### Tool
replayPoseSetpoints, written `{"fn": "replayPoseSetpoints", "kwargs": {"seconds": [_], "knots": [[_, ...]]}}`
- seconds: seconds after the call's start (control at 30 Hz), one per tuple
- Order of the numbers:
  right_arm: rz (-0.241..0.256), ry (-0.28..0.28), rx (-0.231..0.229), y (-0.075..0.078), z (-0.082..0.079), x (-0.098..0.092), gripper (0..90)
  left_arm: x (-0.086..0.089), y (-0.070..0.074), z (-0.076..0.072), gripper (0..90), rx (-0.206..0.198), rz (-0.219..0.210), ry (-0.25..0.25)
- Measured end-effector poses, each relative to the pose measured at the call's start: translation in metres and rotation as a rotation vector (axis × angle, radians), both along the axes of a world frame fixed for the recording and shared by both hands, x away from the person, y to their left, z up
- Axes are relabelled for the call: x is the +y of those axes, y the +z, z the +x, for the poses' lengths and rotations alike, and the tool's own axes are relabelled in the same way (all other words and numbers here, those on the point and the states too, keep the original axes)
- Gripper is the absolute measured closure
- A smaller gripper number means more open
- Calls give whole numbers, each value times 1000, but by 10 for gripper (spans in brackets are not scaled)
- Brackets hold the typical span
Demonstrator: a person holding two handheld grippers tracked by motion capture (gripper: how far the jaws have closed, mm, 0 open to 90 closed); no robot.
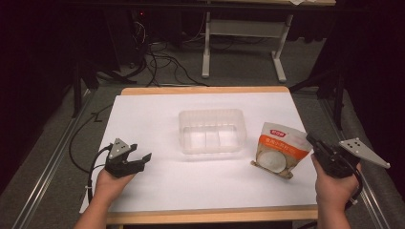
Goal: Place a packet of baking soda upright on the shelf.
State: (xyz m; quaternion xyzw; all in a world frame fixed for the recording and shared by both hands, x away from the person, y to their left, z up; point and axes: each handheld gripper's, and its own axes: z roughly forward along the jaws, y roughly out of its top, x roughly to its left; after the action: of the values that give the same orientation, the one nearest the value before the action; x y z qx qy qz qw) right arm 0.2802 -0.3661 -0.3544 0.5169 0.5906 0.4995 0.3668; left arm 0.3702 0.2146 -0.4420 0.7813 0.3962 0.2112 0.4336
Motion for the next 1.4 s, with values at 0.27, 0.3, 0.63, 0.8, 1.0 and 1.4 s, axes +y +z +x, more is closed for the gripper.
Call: {"fn": "replayPoseSetpoints", "kwargs": {"seconds": [0.27, 0.3, 0.63, 0.8, 1.0, 1.4], "knots": [[8, 68, -22, -6, -25, 0, 900, -3, 0, -1, 314, 2, 7, -14], [14, 75, -23, -7, -26, -2, 900, -3, 0, -1, 314, 3, 8, -16], [86, 123, -16, -21, -29, -15, 849, -4, -1, 0, 313, 5, 9, -19], [24, 148, 39, -26, -23, -4, 845, -3, 0, -1, 313, 5, 8, -23], [2, 143, 68, -30, -18, 0, 843, -3, 0, -1, 313, 4, 8, -24], [45, -68, 326, -81, 16, -39, 592, -7, -2, 0, 313, 11, 31, -34]]}}
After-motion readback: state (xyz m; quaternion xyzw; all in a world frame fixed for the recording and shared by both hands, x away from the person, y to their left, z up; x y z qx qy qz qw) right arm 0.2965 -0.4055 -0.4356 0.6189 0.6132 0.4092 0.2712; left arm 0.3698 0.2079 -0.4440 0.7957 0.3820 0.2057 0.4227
